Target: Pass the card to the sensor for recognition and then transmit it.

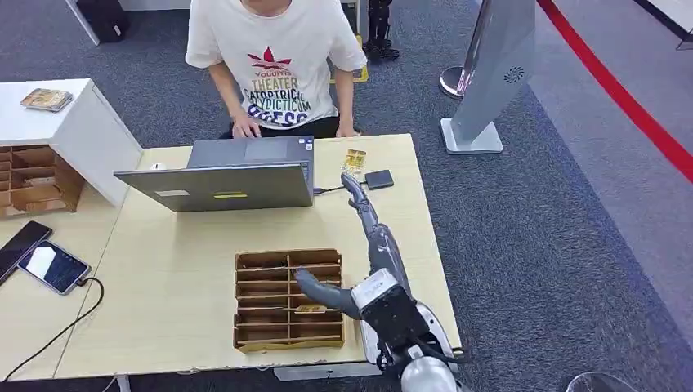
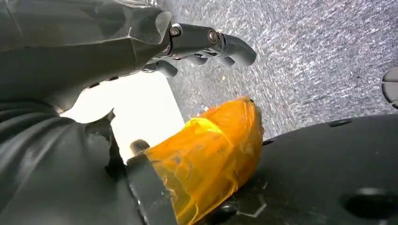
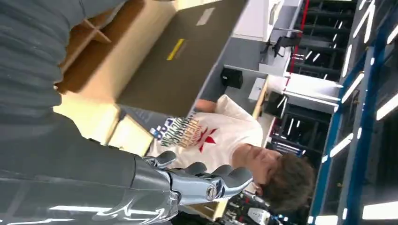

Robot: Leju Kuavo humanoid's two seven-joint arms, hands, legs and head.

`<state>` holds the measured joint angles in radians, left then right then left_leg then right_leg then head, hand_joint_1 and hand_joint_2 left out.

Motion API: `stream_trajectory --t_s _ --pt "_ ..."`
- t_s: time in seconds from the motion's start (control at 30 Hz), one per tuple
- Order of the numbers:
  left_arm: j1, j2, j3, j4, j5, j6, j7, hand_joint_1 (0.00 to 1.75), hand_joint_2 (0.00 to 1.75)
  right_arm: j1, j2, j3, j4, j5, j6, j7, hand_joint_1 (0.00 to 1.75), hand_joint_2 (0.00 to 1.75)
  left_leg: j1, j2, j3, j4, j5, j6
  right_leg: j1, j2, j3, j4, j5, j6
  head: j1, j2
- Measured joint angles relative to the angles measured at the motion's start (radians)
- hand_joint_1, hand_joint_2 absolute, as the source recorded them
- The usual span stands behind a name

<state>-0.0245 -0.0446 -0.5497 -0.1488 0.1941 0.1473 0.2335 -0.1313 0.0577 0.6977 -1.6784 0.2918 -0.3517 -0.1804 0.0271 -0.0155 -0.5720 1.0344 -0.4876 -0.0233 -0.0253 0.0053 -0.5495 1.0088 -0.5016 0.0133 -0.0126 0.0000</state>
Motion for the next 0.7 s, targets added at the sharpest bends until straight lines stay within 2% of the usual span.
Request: stream_trajectory --t_s 0.23,0.27,0.3,0.33,0.37,0.7 --pt "0.005 -0.006 0.019 0.001 0.024 0.014 -0.015 0.00 0.00 0.113 -0.040 -0.006 -0.056 0.038 -0.016 -0.010 0.00 1.75 0.000 0.000 0.000 0.000 0.000 0.000 0.000 0.000 0.000 0.000 0.000 0.000 0.000 0.000" --pt "0.006 -0.007 0.021 0.001 0.027 0.015 -0.016 0.00 0.00 0.125 -0.046 -0.006 -0.059 0.046 -0.016 -0.010 1.19 1.75 0.000 0.000 0.000 0.000 0.000 0.000 0.000 0.000 0.000 0.000 0.000 0.000 0.000 0.000" --pt "0.006 -0.008 0.022 0.002 0.030 0.016 -0.018 0.00 0.00 0.131 -0.052 -0.006 -0.060 0.050 -0.015 -0.010 1.52 1.75 0.000 0.000 0.000 0.000 0.000 0.000 0.000 0.000 0.000 0.000 0.000 0.000 0.000 0.000" --pt "0.006 -0.008 0.022 0.003 0.032 0.017 -0.018 0.00 0.00 0.136 -0.058 -0.006 -0.060 0.050 -0.014 -0.011 1.52 1.75 0.000 0.000 0.000 0.000 0.000 0.000 0.000 0.000 0.000 0.000 0.000 0.000 0.000 0.000" --pt "0.006 -0.009 0.023 0.003 0.034 0.017 -0.018 0.00 0.00 0.140 -0.064 -0.007 -0.060 0.050 -0.013 -0.012 1.75 1.75 0.000 0.000 0.000 0.000 0.000 0.000 0.000 0.000 0.000 0.000 0.000 0.000 0.000 0.000" --pt "0.006 -0.014 0.023 0.008 0.054 0.026 -0.027 0.00 0.00 0.176 -0.095 -0.005 -0.045 0.098 -0.005 -0.029 1.75 1.75 0.000 0.000 0.000 0.000 0.000 0.000 0.000 0.000 0.000 0.000 0.000 0.000 0.000 0.000"
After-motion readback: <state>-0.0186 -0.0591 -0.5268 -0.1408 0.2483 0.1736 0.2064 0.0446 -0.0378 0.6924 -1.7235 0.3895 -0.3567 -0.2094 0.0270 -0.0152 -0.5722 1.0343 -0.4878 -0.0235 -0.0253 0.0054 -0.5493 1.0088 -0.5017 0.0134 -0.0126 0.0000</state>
